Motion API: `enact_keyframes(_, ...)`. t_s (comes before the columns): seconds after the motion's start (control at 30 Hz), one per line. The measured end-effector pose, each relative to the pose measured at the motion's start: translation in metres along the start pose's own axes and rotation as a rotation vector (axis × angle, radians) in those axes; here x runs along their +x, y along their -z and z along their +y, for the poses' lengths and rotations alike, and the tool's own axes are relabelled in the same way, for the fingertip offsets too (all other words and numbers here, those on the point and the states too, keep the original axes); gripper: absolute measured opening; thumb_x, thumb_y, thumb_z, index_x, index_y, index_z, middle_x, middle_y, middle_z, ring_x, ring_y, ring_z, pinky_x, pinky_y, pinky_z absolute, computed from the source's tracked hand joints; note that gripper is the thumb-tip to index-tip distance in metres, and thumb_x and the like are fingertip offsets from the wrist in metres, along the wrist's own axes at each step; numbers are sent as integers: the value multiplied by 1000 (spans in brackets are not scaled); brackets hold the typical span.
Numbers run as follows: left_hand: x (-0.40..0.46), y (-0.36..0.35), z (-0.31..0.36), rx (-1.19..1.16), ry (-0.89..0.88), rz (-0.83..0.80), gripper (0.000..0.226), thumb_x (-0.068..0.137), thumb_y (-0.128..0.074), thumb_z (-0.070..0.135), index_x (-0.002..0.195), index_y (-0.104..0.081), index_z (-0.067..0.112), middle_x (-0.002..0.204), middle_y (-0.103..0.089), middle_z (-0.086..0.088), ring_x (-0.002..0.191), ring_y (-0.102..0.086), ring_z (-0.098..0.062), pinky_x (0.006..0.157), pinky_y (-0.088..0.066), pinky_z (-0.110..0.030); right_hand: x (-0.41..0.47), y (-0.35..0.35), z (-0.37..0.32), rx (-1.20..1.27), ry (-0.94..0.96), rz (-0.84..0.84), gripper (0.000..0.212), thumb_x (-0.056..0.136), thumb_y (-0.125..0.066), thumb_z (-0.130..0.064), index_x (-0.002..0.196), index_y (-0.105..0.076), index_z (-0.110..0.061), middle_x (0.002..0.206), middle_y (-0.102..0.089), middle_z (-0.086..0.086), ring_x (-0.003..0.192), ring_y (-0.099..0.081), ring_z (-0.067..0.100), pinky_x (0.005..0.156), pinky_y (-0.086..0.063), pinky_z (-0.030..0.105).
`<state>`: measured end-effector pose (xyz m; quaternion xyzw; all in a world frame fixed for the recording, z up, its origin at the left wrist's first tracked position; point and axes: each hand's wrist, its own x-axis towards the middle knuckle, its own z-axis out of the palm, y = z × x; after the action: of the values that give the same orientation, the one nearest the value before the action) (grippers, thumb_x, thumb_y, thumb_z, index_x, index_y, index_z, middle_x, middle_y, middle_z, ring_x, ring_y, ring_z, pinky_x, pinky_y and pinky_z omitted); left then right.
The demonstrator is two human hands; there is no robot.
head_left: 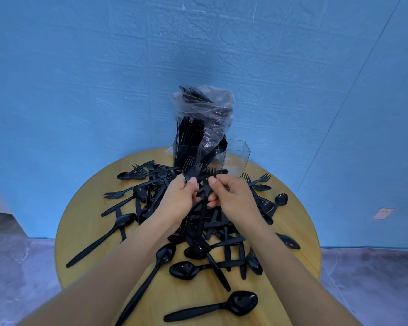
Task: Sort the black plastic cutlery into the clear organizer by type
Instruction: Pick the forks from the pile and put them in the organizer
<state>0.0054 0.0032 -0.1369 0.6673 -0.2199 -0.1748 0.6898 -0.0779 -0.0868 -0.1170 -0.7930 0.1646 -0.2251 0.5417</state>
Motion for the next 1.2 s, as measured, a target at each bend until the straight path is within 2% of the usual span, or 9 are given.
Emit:
enact_keyframes(0.07,-6,0,-1,-55,18,-35,21,102,-35,14,84,-43,7,76,-46,-4,67,-48,-9,56,-48,-14,1,2,0,97,-45,2,28,98,-48,-14,80,-61,2,57,-54,1,52,-53,9,58,-52,22)
enact_keyframes(0.2,-19,-4,-1,-64,-1,-114,26,102,-33,16,84,-47,5,84,-55,-13,70,-59,-14,63,-55,-25,-1,-1,-1,236,-64,28,11,94,-53,-4,87,-62,-6,57,-60,-2,47,-51,4,48,-47,17)
enact_keyframes(0.3,-24,-3,-4,13,-6,-124,29,103,-33,21,82,-49,8,84,-55,-10,77,-57,-19,75,-57,-39,-4,-2,3,266,-83,88,4,90,-59,-4,89,-58,-8,58,-58,-6,48,-53,3,49,-47,17)
enact_keyframes(0.47,-35,-7,-4,-46,34,-197,32,104,-29,17,88,-55,8,75,-60,-3,64,-57,-9,59,-52,-24,-11,-2,5,256,-82,137,8,87,-64,-6,82,-59,-3,63,-54,0,45,-48,5,50,-46,18)
enact_keyframes(0.8,-43,-10,-4,-28,29,-207,31,103,-30,16,82,-50,7,71,-49,-6,52,-43,-9,46,-39,-21,-21,-3,3,342,-79,199,12,87,-64,-5,79,-55,-7,56,-52,3,43,-49,7,46,-46,20)
enact_keyframes(0.9,-47,-11,2,-166,93,-234,29,102,-30,11,83,-51,6,69,-49,-4,48,-40,-9,41,-33,-19,-21,-4,7,327,-51,262,18,84,-67,-4,84,-52,-13,74,-55,3,53,-53,7,53,-47,18)
enact_keyframes(0.97,-50,-11,5,-228,112,-254,28,100,-29,7,83,-52,5,68,-51,-3,46,-39,-9,40,-30,-18,-20,-2,12,258,-36,279,26,82,-70,-7,89,-49,-22,88,-54,3,68,-56,13,63,-50,24)
enact_keyframes(1.07,-54,-9,5,-252,137,-287,27,98,-29,9,82,-51,6,67,-52,-3,45,-36,-9,40,-27,-19,-20,6,14,97,-16,183,29,84,-69,-11,97,-52,-32,97,-58,2,79,-59,16,75,-52,30)
enact_keyframes(1.2,-58,-11,0,-102,116,-347,23,101,-31,11,85,-47,7,73,-51,-3,46,-39,-7,42,-32,-20,-23,13,14,-49,86,78,18,87,-62,-5,95,-63,-21,87,-67,5,72,-59,12,72,-50,27)
